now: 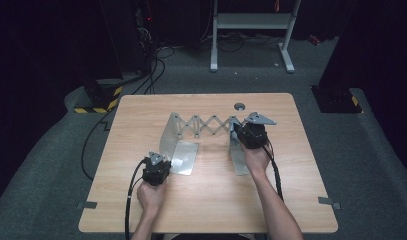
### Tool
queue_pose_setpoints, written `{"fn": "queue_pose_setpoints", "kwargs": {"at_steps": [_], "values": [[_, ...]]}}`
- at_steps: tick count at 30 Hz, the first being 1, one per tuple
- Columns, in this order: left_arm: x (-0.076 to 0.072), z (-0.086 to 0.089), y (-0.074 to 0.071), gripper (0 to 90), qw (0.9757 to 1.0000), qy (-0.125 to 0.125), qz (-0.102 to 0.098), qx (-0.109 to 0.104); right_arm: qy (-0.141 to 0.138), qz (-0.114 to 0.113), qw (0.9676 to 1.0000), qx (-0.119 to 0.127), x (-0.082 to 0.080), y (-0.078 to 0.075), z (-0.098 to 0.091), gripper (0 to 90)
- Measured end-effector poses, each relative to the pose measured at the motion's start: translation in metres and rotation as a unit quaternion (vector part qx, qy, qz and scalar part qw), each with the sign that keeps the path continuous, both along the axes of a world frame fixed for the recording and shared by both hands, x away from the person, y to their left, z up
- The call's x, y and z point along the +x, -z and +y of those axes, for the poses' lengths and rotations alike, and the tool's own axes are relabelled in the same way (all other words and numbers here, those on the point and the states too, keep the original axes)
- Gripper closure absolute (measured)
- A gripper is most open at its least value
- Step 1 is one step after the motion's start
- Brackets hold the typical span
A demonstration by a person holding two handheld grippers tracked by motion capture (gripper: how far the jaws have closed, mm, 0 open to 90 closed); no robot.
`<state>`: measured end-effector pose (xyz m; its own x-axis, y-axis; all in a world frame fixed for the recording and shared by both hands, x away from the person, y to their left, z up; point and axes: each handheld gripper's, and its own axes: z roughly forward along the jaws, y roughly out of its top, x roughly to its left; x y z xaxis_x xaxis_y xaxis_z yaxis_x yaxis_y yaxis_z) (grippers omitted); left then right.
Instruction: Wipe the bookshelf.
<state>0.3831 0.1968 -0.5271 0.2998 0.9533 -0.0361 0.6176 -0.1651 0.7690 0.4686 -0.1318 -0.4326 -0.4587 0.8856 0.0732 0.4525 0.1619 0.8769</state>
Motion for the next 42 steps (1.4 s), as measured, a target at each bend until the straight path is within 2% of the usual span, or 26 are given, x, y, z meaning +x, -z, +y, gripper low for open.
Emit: {"fn": "queue_pose_setpoints", "kwargs": {"at_steps": [4,12,17,22,26,33,42], "values": [[0.0,0.0,0.0,87.0,1.0,0.0,0.0,0.0,0.002,0.018,0.9998,-0.012,0.003,0.013,0.001,85.7],[0.0,0.0,0.0,87.0,1.0,0.0,0.001,-0.001,0.009,0.076,0.9965,-0.034,0.014,0.055,0.005,85.8],[0.0,0.0,0.0,87.0,1.0,0.0,0.001,-0.001,0.009,0.091,0.9949,-0.041,0.019,0.066,0.006,85.8],[0.0,0.0,0.0,87.0,1.0,0.0,0.001,-0.001,0.008,0.087,0.9957,-0.032,0.017,0.057,0.004,85.9],[0.0,0.0,0.0,87.0,1.0,0.001,0.0,-0.001,0.009,0.059,0.9982,-0.009,0.011,0.04,0.0,85.8],[0.0,0.0,0.0,87.1,1.0,0.001,0.0,-0.001,0.007,0.02,0.9996,0.018,0.005,0.004,-0.003,85.8],[0.0,0.0,0.0,87.1,1.0,0.003,0.001,-0.001,0.009,0.002,0.9994,0.035,0.005,-0.014,-0.006,85.8]]}}
